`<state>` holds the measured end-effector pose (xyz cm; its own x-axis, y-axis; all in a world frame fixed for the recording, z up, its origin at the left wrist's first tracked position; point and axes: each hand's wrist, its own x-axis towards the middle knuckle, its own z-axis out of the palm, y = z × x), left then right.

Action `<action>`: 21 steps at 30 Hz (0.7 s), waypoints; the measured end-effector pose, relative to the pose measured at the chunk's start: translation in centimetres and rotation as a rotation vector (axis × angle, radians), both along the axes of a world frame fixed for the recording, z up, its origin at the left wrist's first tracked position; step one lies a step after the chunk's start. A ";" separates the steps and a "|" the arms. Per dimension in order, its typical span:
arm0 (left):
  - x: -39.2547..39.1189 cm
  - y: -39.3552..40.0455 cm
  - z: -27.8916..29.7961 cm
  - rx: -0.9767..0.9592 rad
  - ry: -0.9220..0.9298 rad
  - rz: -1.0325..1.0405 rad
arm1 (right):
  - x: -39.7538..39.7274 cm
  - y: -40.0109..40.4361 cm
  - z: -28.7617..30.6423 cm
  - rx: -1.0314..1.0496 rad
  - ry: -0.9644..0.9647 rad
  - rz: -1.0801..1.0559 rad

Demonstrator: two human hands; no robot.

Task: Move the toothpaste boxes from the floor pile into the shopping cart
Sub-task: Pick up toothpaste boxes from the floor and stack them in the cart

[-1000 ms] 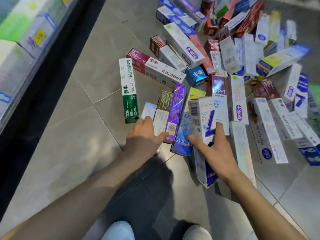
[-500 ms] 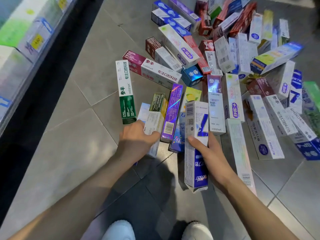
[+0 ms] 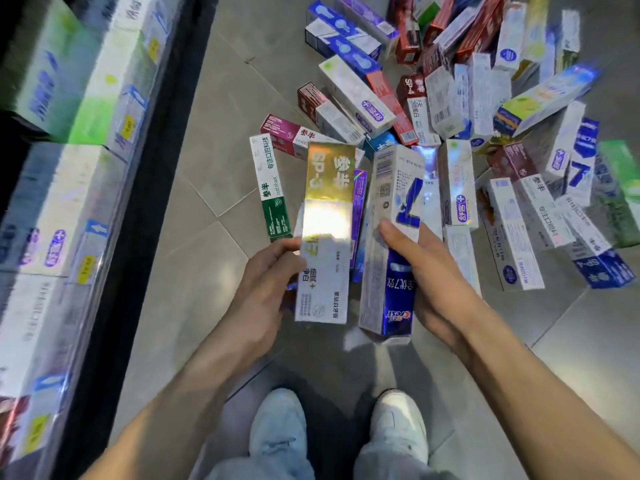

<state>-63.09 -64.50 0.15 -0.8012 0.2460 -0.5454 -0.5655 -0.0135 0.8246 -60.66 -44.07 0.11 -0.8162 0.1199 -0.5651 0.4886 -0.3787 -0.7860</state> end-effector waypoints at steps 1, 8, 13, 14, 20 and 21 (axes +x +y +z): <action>0.0 0.2 2.6 0.026 0.000 -0.001 | -0.1 0.0 2.6 -0.004 0.001 0.003; 0.2 1.3 25.2 0.116 -0.003 -0.021 | -0.4 1.1 26.6 -0.011 0.005 -0.139; 2.0 3.5 45.0 0.057 0.066 -0.070 | 0.1 2.5 47.1 -0.026 0.025 -0.228; 2.4 4.0 48.9 0.063 0.096 -0.094 | 0.3 2.8 51.1 -0.031 0.031 -0.245; 4.8 7.7 67.5 0.140 0.321 -0.158 | 3.3 5.4 70.4 -0.023 0.066 -0.273; 5.2 8.4 69.7 0.161 0.341 -0.160 | 4.2 5.8 72.8 -0.023 0.091 -0.276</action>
